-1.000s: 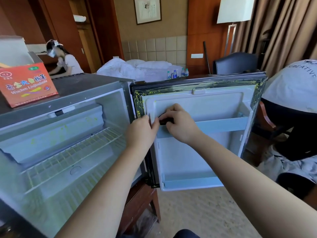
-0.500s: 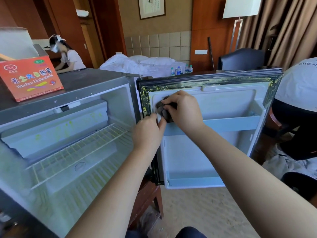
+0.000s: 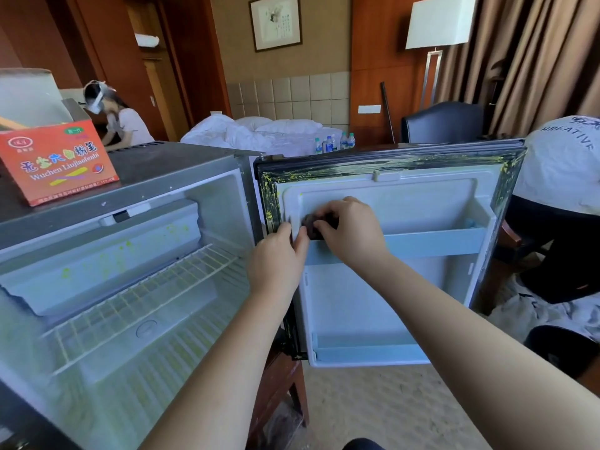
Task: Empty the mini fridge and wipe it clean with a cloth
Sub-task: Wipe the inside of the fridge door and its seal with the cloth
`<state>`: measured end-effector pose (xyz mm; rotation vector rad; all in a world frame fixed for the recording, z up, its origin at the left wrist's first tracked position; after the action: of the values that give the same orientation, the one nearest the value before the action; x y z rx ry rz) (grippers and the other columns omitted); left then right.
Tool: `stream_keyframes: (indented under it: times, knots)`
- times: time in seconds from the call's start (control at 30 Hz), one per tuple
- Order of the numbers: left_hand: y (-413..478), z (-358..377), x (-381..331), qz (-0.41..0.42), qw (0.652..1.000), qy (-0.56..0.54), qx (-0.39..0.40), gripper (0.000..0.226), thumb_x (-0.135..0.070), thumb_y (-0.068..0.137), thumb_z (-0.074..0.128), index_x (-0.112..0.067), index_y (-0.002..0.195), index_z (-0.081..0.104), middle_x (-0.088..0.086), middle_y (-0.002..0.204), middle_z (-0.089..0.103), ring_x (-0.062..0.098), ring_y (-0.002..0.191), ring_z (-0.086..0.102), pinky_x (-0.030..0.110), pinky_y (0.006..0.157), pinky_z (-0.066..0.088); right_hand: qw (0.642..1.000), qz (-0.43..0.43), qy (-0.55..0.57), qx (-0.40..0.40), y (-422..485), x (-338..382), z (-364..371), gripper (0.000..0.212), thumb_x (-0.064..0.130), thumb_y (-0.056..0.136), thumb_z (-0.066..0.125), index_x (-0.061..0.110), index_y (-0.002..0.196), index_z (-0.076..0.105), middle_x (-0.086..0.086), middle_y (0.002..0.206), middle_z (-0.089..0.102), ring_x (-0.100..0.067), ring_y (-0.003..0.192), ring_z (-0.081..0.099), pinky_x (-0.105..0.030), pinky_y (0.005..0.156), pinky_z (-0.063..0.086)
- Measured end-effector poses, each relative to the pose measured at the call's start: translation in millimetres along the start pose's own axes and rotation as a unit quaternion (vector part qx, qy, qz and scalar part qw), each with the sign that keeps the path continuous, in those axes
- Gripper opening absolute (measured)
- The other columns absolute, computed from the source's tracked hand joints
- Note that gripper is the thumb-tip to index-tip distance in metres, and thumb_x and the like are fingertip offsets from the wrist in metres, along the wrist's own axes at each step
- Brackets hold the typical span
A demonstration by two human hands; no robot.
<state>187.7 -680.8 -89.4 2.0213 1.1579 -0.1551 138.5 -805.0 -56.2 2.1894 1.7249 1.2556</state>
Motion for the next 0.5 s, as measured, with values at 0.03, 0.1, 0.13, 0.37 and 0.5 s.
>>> stream_keyframes:
  times: [0.03, 0.1, 0.13, 0.37, 0.5]
  knots:
    - [-1, -1, 0, 0.001, 1.0, -0.003, -0.001, 0.031, -0.037, 0.099, 0.044, -0.015, 0.077, 0.04, 0.017, 0.077, 0.064, 0.041, 0.075, 0.059, 0.039, 0.056, 0.037, 1.0, 0.004, -0.001, -0.012, 1, 3, 0, 0.013, 0.018, 0.087, 0.061, 0.019, 0.097, 0.07, -0.004, 0.1, 0.06, -0.02, 0.09, 0.059, -0.024, 0.068, 0.037]
    - [-3, -4, 2, 0.0, 1.0, 0.0, -0.001, 0.03, -0.036, 0.099, 0.044, -0.014, 0.079, 0.043, 0.018, 0.077, 0.064, 0.041, 0.075, 0.059, 0.038, 0.055, 0.036, 0.996, -0.007, 0.024, -0.081, 1, 10, -2, 0.01, 0.017, 0.088, 0.062, 0.013, 0.094, 0.069, -0.006, 0.099, 0.061, -0.021, 0.084, 0.059, -0.023, 0.067, 0.035]
    - [-4, -5, 2, -0.003, 1.0, 0.003, 0.002, 0.03, -0.036, 0.1, 0.043, -0.013, 0.081, 0.045, 0.017, 0.078, 0.064, 0.041, 0.076, 0.059, 0.038, 0.056, 0.036, 0.989, -0.015, 0.058, -0.136, -1, 14, -4, 0.009, 0.016, 0.088, 0.063, 0.011, 0.092, 0.068, -0.006, 0.097, 0.061, -0.019, 0.08, 0.059, -0.02, 0.067, 0.035]
    - [-8, -16, 1, -0.024, 0.999, 0.021, 0.034, 0.024, -0.03, 0.099, 0.043, -0.015, 0.08, 0.045, 0.018, 0.086, 0.065, 0.041, 0.081, 0.056, 0.035, 0.057, 0.029, 0.986, -0.008, 0.047, -0.16, 5, 43, 9, 0.011, 0.018, 0.091, 0.06, 0.008, 0.092, 0.063, -0.01, 0.1, 0.056, -0.032, 0.076, 0.057, -0.035, 0.063, 0.041]
    - [-7, -18, 2, -0.041, 0.998, 0.023, 0.043, 0.025, -0.031, 0.099, 0.044, -0.016, 0.08, 0.044, 0.016, 0.086, 0.065, 0.034, 0.071, 0.045, 0.033, 0.057, 0.029, 0.992, -0.025, -0.012, -0.122, 13, 52, 4, 0.015, 0.017, 0.093, 0.055, 0.004, 0.096, 0.062, -0.012, 0.106, 0.053, -0.037, 0.078, 0.056, -0.043, 0.066, 0.046]
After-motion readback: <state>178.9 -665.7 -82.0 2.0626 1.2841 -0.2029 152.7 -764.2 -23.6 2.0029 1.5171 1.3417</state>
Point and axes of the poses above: each hand's wrist, its own y-axis towards the middle knuckle, its own z-axis out of the palm, x = y × z, the point moved 3 cm from there along y, towards the middle knuckle
